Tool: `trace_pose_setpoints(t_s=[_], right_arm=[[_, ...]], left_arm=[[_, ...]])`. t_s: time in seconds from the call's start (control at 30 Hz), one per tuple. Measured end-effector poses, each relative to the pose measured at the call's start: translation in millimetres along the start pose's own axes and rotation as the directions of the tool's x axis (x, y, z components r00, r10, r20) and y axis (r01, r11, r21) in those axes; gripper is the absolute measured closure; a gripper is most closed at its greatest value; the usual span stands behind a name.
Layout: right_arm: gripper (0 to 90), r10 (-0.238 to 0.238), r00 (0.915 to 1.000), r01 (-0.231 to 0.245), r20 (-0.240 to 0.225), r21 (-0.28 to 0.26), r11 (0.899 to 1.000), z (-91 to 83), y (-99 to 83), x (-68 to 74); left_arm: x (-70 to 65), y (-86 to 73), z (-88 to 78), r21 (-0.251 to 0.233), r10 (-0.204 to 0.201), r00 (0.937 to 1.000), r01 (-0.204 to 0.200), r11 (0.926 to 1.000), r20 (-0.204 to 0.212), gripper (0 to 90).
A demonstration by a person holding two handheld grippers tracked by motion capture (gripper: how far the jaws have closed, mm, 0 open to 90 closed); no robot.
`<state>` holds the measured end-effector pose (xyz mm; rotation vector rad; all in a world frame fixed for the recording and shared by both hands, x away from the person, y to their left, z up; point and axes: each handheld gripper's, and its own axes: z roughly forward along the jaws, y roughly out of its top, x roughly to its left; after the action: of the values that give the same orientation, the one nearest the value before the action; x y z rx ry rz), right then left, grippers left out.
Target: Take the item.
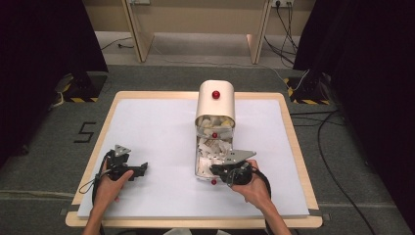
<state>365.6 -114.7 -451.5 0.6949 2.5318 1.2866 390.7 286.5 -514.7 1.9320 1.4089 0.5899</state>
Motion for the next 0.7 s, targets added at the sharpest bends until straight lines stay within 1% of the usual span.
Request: trace_pose_setpoints(t_s=[0.1,0.17,0.3,0.37,0.4,0.47,0.6,0.7], right_arm=[[86.0,-0.002,0.9999,0.002,0.014,-0.020,1.000,-5.0,2.3,-0.1],[86.1,0.001,0.9999,0.000,0.015,-0.023,1.000,-6.4,3.0,0.0],[86.4,0.003,0.9994,-0.001,0.035,-0.053,0.999,-11.9,5.2,-1.1],[86.4,0.005,0.9994,-0.003,0.035,-0.058,0.998,-12.8,5.8,-1.3],[86.5,0.006,0.9988,-0.002,0.048,-0.075,0.997,-16.9,7.5,-2.0],[86.5,0.008,0.9988,-0.004,0.048,-0.078,0.997,-17.8,7.8,-2.0],[86.6,0.012,0.9976,-0.005,0.068,-0.106,0.994,-24.9,10.7,-3.6],[86.6,0.016,0.9972,-0.007,0.073,-0.115,0.993,-27.5,11.6,-4.2]], left_arm=[[-0.1,0.0,0.0,0.000,-0.001,1.0000,0.001,1.0000,0.000,0.0],[0.0,0.0,0.0,0.000,0.000,1.0000,0.000,1.0000,0.000,0.0],[0.0,0.0,0.0,0.000,0.000,1.0000,0.000,1.0000,0.000,0.0],[0.0,0.0,0.0,0.000,0.000,1.0000,0.000,1.0000,0.000,0.0],[0.0,0.0,0.0,-0.001,0.000,1.0000,0.000,1.0000,0.001,0.0],[0.0,0.0,0.0,0.000,0.000,1.0000,0.000,1.0000,0.000,0.0],[0.1,-0.1,0.0,0.000,0.001,1.0000,-0.001,1.0000,0.000,0.0],[0.1,-0.1,0.0,-0.001,0.001,1.0000,-0.001,1.0000,0.001,0.0]])
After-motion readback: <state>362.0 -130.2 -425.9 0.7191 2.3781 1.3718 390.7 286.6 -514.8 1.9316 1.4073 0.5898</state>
